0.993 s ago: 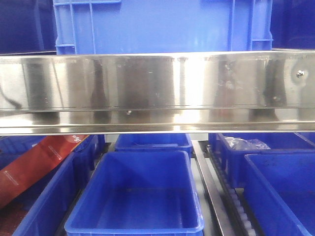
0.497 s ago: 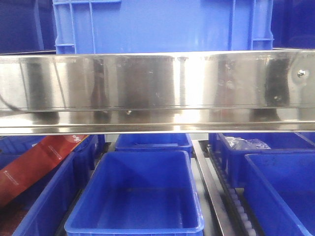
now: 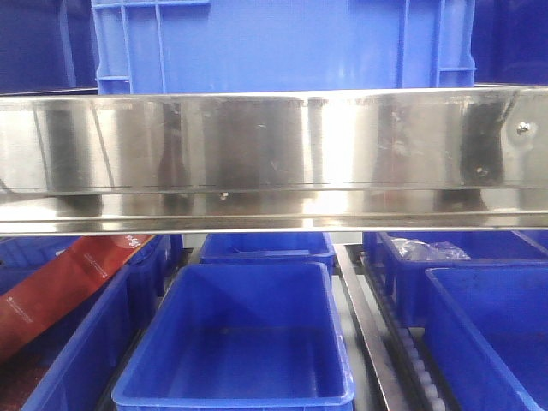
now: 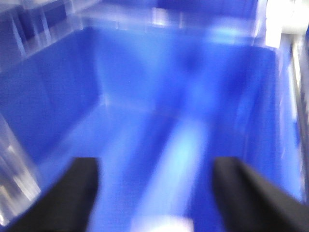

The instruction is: Place valve from conveyor to right shelf box

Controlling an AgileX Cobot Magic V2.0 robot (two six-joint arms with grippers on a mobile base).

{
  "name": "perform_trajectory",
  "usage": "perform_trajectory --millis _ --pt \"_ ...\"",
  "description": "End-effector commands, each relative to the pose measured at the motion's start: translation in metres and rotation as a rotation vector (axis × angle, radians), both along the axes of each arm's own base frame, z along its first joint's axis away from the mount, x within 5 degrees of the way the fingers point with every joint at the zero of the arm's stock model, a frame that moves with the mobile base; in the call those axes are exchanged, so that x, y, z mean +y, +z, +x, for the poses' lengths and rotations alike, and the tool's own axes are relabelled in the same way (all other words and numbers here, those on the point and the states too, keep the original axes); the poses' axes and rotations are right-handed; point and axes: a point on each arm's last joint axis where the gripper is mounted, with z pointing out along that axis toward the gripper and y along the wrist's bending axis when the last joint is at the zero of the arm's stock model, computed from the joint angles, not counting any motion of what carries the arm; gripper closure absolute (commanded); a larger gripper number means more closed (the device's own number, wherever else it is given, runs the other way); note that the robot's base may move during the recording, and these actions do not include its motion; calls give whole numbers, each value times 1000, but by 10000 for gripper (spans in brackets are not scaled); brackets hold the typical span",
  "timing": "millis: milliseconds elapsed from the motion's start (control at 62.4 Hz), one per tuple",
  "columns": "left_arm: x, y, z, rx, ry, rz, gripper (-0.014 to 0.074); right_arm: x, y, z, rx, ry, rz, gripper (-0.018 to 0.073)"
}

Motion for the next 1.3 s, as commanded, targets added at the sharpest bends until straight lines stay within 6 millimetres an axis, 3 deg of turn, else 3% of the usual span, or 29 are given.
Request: perform_trajectory --millis 0,192,256,513,577,753,865,1009,1137,1282 --pt "0 11 -4 -31 2 -34 143 0 6 -1 -31 -1 15 115" --pt "0 11 -4 -31 2 -34 148 1 4 -1 -13 2 8 101" --pt "1 13 -5 -29 0 -33 223 0 6 -5 -1 6 8 148" --pt "1 13 -5 -31 0 -29 708 -2 10 -9 8 10 8 632" --pt "2 13 -4 -40 5 -34 708 -2 10 -9 6 7 8 727" --pt "12 26 -8 -15 50 -111 707 -17 18 -15 25 -15 2 727" --pt "28 47 -18 15 111 -233 707 -32 33 -28 29 -32 -1 727" --pt "42 63 -36 -33 121 -219 707 -48 51 -50 -17 -57 -13 727" --pt "52 61 -55 -48 134 -227 707 -60 57 -69 -102 -88 -5 727" --pt "69 53 -84 -101 167 -259 707 -69 46 -98 -172 -108 16 727"
